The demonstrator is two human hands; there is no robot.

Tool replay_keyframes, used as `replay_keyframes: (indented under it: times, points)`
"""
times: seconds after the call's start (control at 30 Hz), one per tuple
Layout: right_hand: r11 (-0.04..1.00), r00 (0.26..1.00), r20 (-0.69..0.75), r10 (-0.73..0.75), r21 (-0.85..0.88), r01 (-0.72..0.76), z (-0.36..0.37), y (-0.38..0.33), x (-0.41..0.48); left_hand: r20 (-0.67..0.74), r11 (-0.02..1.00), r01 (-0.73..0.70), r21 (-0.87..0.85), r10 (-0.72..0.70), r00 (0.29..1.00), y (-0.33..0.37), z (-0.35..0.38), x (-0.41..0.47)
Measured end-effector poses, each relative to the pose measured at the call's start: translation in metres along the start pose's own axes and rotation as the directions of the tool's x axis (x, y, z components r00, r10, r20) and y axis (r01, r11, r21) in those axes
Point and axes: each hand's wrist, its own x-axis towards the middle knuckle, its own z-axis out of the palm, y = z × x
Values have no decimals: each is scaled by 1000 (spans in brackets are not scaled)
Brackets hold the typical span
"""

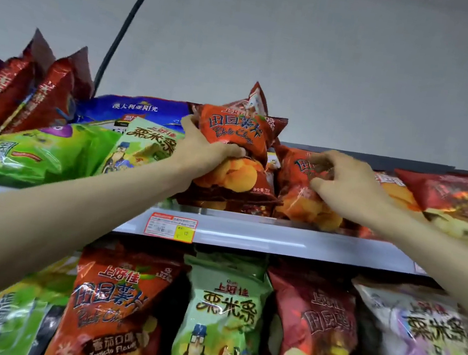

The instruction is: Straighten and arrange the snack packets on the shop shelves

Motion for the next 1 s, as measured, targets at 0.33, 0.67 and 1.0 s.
replay_keyframes:
  times: [0.33, 0.67, 1.0]
  points:
    - [989, 974, 182, 137, -71, -126, 20, 41, -2, 17, 965, 70, 253, -76, 997, -14, 22, -16]
    - [980, 965, 168, 199, -62, -191, 22, 41, -11, 43, 915, 105, 391, -132, 990, -11, 35, -20]
    - [982, 965, 180, 190, -42, -186, 23, 34, -16, 205, 769, -189, 611, 77, 976, -31, 8, -32]
